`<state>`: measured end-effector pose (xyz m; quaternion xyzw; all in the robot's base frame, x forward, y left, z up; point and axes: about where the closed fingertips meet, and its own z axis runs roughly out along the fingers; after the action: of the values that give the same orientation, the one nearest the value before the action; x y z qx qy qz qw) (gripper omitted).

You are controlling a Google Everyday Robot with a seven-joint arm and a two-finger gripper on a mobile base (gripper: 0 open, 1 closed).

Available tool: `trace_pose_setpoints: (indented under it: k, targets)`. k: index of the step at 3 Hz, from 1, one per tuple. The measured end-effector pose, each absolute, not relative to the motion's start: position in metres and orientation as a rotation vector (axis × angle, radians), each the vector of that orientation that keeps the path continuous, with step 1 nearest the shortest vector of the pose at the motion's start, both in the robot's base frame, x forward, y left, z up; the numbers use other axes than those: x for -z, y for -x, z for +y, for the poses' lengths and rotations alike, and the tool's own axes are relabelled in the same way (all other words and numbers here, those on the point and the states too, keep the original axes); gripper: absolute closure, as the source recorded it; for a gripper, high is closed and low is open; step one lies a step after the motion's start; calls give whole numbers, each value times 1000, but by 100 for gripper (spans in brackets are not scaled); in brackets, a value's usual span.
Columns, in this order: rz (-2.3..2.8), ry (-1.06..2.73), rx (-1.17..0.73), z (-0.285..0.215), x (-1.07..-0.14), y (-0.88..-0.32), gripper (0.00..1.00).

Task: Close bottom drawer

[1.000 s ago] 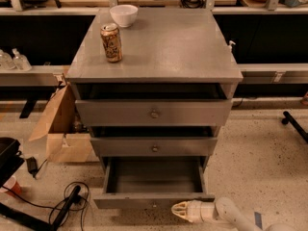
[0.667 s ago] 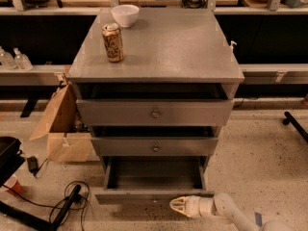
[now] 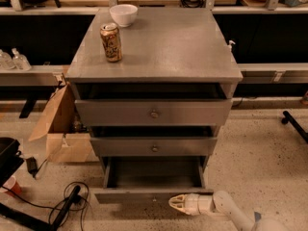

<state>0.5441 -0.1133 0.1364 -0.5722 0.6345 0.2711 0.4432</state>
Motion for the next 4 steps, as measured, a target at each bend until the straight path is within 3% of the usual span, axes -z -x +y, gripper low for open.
trace_pose_setpoints:
  k: [1, 2, 4]
  targets:
    - [1572, 1418, -673, -113, -137, -542, 100]
    - [1570, 1419, -679, -110, -136, -541, 82]
    - [1566, 1421, -689, -104, -134, -539, 36]
